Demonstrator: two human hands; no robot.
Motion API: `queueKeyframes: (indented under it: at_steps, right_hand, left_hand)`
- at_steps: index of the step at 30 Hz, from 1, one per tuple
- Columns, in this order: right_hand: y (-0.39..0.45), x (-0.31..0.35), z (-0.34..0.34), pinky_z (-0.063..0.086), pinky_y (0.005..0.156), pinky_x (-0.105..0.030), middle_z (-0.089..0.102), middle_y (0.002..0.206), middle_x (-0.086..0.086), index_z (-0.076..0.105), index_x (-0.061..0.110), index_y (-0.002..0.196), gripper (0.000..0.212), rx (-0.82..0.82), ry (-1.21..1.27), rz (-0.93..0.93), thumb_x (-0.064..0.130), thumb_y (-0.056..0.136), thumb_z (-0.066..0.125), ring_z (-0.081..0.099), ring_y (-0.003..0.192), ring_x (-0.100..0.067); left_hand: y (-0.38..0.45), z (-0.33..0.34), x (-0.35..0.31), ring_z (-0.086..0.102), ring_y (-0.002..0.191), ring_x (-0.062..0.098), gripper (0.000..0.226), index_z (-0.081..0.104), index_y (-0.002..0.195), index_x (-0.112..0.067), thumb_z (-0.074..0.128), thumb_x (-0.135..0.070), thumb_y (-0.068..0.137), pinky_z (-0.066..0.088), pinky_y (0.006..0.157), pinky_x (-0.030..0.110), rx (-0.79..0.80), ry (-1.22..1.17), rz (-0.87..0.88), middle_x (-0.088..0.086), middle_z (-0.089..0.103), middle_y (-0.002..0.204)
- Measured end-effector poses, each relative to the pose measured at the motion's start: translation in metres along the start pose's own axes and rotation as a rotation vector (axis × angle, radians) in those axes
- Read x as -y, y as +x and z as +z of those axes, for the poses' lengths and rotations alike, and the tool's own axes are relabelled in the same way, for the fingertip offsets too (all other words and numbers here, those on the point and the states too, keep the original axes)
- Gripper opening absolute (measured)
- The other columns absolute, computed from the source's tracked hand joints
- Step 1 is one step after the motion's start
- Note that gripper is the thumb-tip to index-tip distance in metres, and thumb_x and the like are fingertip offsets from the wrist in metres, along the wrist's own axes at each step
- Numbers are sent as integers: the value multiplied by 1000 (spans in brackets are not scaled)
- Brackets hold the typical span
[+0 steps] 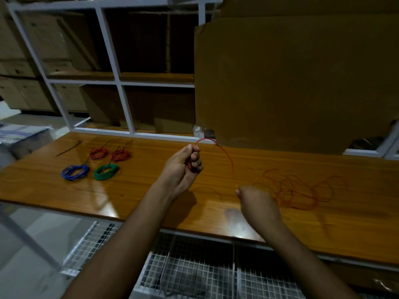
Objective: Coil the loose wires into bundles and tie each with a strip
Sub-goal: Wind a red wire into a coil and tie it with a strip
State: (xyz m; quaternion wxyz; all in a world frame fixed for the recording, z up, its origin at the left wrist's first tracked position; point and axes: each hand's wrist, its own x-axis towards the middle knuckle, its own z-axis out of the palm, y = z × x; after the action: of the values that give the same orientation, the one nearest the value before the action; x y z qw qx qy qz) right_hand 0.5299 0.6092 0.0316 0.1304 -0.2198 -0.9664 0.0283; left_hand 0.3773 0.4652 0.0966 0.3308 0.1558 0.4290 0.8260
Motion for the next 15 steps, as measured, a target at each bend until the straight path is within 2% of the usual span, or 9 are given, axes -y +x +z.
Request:
queueKeyframes:
  at_steps: [1,2,4,7,9,11,13,15]
  right_hand:
    - [-2,13,-9,46,75,-34,62,109,-7,58,15,114,21,76,-8,-56,9,99,45,62,95,-25]
    - [-4,25,-18,43,81,-34,55,119,-9,51,11,125,33,154,-22,-115,-1,94,44,56,104,-26]
    - [-7,40,-39,36,84,-33,46,123,-9,44,10,134,46,152,-31,-241,-7,91,43,47,112,-26]
    - [-1,49,-69,31,67,-30,50,104,-3,57,14,119,29,-72,-45,-420,2,94,50,51,96,-20]
    - [5,47,-82,37,52,-27,62,94,-3,67,16,110,21,-265,-22,-474,10,91,62,63,75,-21]
    - [12,41,-83,41,43,-25,67,86,-3,69,16,107,18,-416,49,-477,17,90,67,64,60,-20]
    - [18,38,-81,36,40,-25,62,76,-3,63,14,99,17,-467,118,-415,29,96,56,58,54,-19]
    - [26,34,-78,37,43,-29,57,71,-1,57,15,90,28,-491,140,-310,40,97,45,54,55,-17]
  left_hand:
    - [1,5,1,39,58,12,28,55,93,-8,35,-23,107,33,64,27,-6,16,3,1,45,67]
    - [2,9,3,40,59,12,29,55,93,-8,35,-23,107,34,65,27,-12,36,7,2,46,68]
    - [3,15,6,44,60,11,29,55,92,-8,35,-23,107,39,66,25,-15,80,7,2,49,70]
    - [0,19,9,52,67,11,28,56,98,-7,37,-24,107,48,60,17,28,122,15,4,56,76]
    - [-3,20,11,57,67,10,29,57,102,-5,37,-25,107,51,59,17,52,217,48,5,60,78]
    - [-7,21,14,60,68,10,31,59,103,-5,38,-27,107,52,65,22,72,331,77,6,62,80]
    - [-11,21,15,59,69,12,32,61,102,-7,37,-28,107,50,67,25,92,391,73,6,62,81]
    - [-14,21,16,56,63,10,32,59,102,-7,36,-28,107,47,59,21,114,379,46,5,61,77]
